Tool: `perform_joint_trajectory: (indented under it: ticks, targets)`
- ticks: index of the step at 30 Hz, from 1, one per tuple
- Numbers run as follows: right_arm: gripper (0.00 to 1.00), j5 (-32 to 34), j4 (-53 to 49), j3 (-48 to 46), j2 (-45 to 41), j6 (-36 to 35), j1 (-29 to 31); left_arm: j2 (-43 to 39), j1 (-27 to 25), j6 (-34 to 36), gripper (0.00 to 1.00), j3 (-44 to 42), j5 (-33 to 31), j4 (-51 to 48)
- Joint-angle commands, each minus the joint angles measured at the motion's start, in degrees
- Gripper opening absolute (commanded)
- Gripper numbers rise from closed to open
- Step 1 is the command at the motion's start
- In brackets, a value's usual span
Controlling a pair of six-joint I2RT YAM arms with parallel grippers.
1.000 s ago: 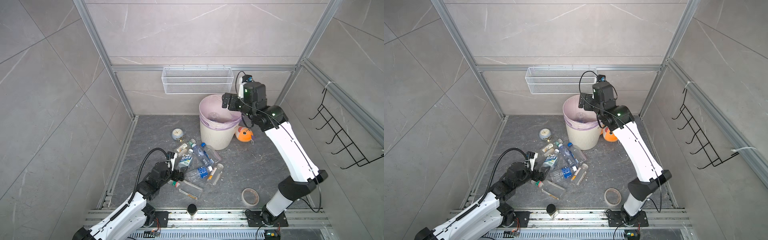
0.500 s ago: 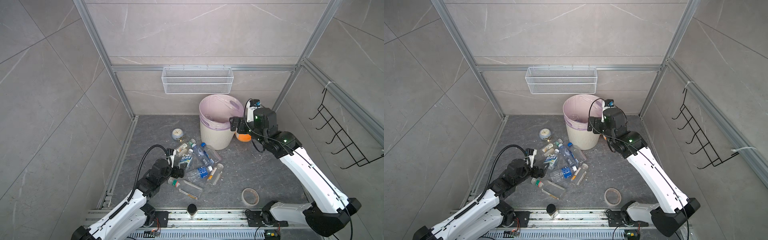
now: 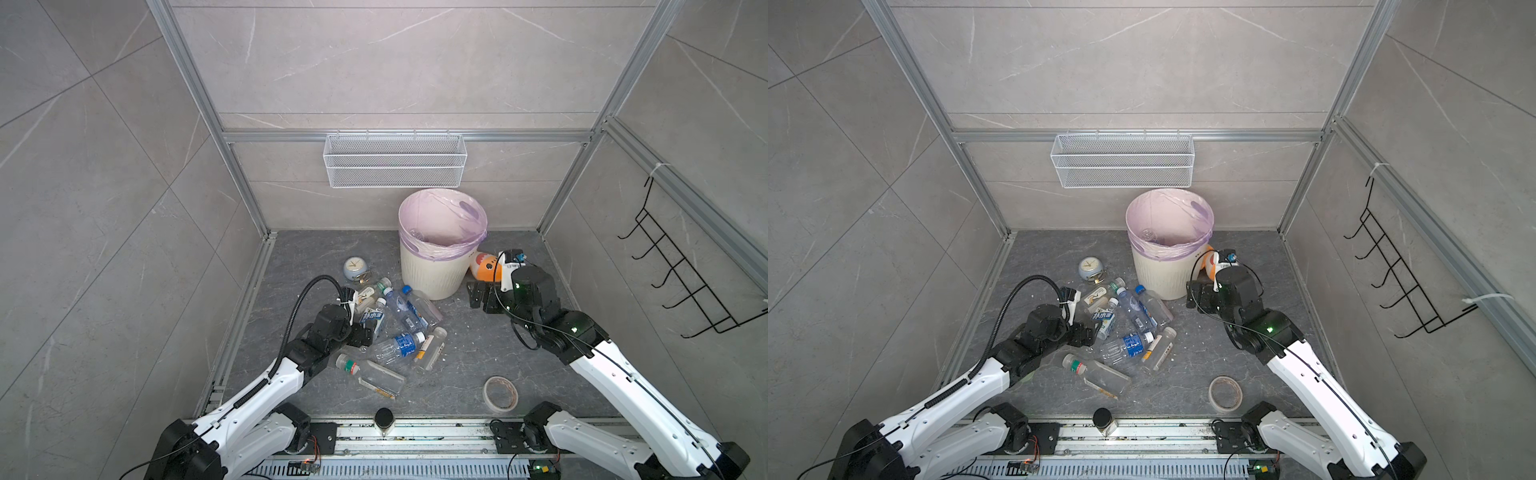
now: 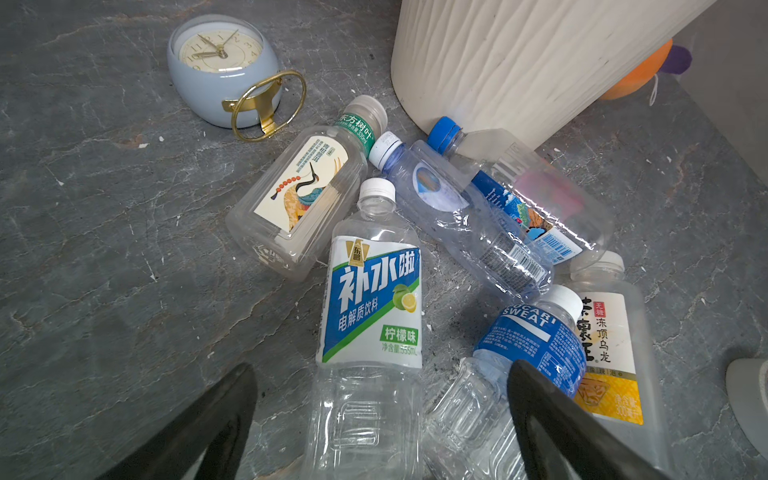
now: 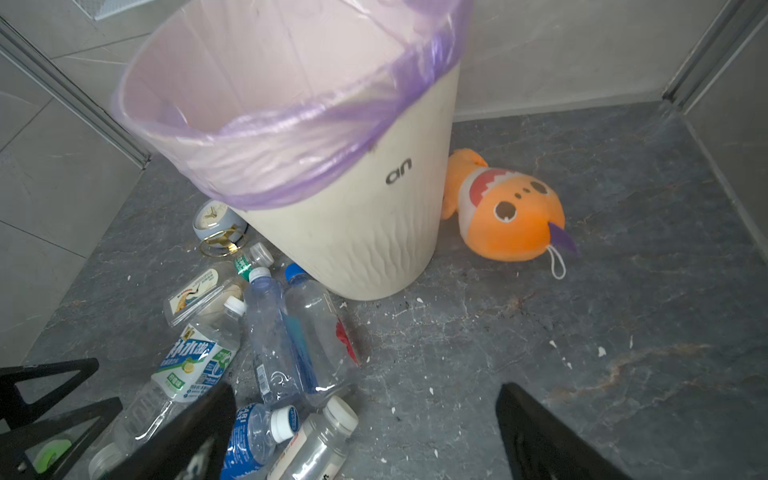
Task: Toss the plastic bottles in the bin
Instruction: 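Return the right gripper to the pile while the left gripper lowers toward a bottle, then close the left gripper on the green-and-blue-labelled bottle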
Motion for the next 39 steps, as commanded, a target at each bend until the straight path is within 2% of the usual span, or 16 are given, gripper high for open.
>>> perform_joint_trajectory:
  ticks: [1,6,18,29,39]
  targets:
    - [1.00,-0.74,0.95,-5.55,-3.61,2.43,0.24,1.44,-0.36,-0.78,0.96,2.73,-1.07,-0.93]
    - [0.99,-1.11,2.03,-13.76,-8.65,4.13,0.26,6.28,-0.54,-0.51,0.96,5.45,-0.27,-3.09]
    - [1.00,-3.00,3.60,-24.34,-10.70,6.63,0.20,15.77,-1.06,-1.09,0.95,8.70,0.76,-4.66]
    - [1.00,-2.33,5.44,-29.47,-11.75,7.39,0.18,21.31,-1.57,-0.51,0.92,11.72,0.02,-7.05]
    - [1.00,-3.05,6.92,-30.45,-12.24,7.16,0.20,24.55,-3.95,-0.60,0.92,13.66,-4.47,-9.25]
